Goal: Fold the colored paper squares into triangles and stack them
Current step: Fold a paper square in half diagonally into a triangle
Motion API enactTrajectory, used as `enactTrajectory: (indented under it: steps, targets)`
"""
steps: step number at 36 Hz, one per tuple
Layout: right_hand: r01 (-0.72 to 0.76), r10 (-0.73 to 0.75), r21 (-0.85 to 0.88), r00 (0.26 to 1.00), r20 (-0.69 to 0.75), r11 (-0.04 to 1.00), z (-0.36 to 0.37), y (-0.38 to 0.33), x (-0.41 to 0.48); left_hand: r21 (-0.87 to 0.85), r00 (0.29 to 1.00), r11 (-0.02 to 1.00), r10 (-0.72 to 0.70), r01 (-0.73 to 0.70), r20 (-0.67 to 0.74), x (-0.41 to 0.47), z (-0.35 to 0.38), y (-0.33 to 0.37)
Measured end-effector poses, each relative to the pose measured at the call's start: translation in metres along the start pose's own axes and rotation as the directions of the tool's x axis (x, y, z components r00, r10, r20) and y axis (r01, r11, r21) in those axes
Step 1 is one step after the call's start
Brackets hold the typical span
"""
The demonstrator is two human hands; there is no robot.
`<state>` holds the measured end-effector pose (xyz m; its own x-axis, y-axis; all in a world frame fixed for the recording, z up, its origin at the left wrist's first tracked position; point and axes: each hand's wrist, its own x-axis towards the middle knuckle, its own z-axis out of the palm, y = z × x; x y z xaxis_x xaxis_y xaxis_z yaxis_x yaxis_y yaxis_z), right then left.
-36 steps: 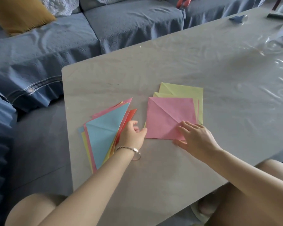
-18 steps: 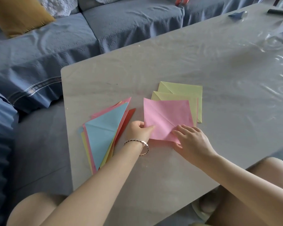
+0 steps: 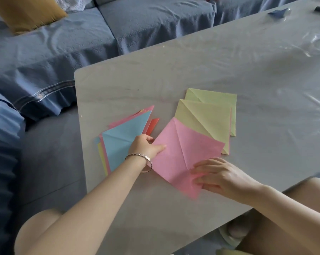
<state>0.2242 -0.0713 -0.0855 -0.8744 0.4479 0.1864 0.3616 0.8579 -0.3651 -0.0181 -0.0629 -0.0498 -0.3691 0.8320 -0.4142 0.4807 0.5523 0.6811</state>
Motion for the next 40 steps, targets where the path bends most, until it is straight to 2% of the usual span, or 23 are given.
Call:
enactTrajectory:
  steps: [4,7,10,14,17,20,25,28,31,34,37,40]
  targets:
    - [0.003,-0.002,0.039,1.000,-0.003,0.999,0.002,-0.004,-0.003,0.040,0.999,0.998,0.043,-0.043,-0.007,0.002,0.006,0.003]
    - [-0.042,0.051,0.114,0.996,-0.079,0.993,-0.002,-0.008,-0.005,0.058,0.995,0.995,0.079,-0.076,-0.055,0.000,0.004,0.004]
    - [-0.124,0.187,0.298,0.964,-0.191,0.946,-0.012,-0.015,-0.002,-0.013,0.987,0.988,0.154,-0.155,-0.054,-0.007,-0.001,0.001]
    - [-0.244,0.425,0.507,0.861,-0.279,0.827,-0.033,-0.021,0.008,-0.142,0.966,0.956,0.252,-0.258,-0.054,-0.020,-0.009,-0.007]
    - [-0.371,0.592,0.587,0.769,-0.240,0.719,-0.046,-0.023,0.021,-0.227,0.961,0.937,0.276,-0.267,0.013,-0.030,-0.015,-0.012]
    - [-0.442,0.682,0.685,0.723,-0.110,0.579,-0.053,-0.025,0.031,-0.236,0.950,0.938,0.289,-0.255,0.120,-0.043,-0.021,-0.012]
    - [-0.460,0.739,0.730,0.667,-0.092,0.506,-0.049,-0.035,0.037,-0.145,0.952,0.963,0.250,-0.226,0.174,-0.059,-0.027,-0.016]
    - [-0.460,0.756,0.741,0.647,-0.097,0.489,-0.048,-0.045,0.037,-0.107,0.965,0.967,0.240,-0.229,0.106,-0.067,-0.030,-0.011]
    - [-0.462,0.772,0.747,0.627,-0.106,0.478,-0.050,-0.055,0.040,-0.148,0.945,0.934,0.328,-0.324,0.003,-0.077,-0.032,0.002]
    - [-0.438,0.775,0.761,0.618,-0.132,0.479,-0.055,-0.066,0.042,-0.161,0.899,0.885,0.435,-0.438,-0.053,-0.089,-0.029,0.013]
    - [-0.404,0.778,0.781,0.607,-0.161,0.476,-0.060,-0.075,0.045,-0.085,0.826,0.831,0.525,-0.549,-0.205,-0.099,-0.022,0.017]
    - [-0.382,0.784,0.792,0.593,-0.185,0.476,-0.063,-0.082,0.047,-0.108,0.775,0.793,0.541,-0.599,-0.326,-0.103,-0.016,0.018]
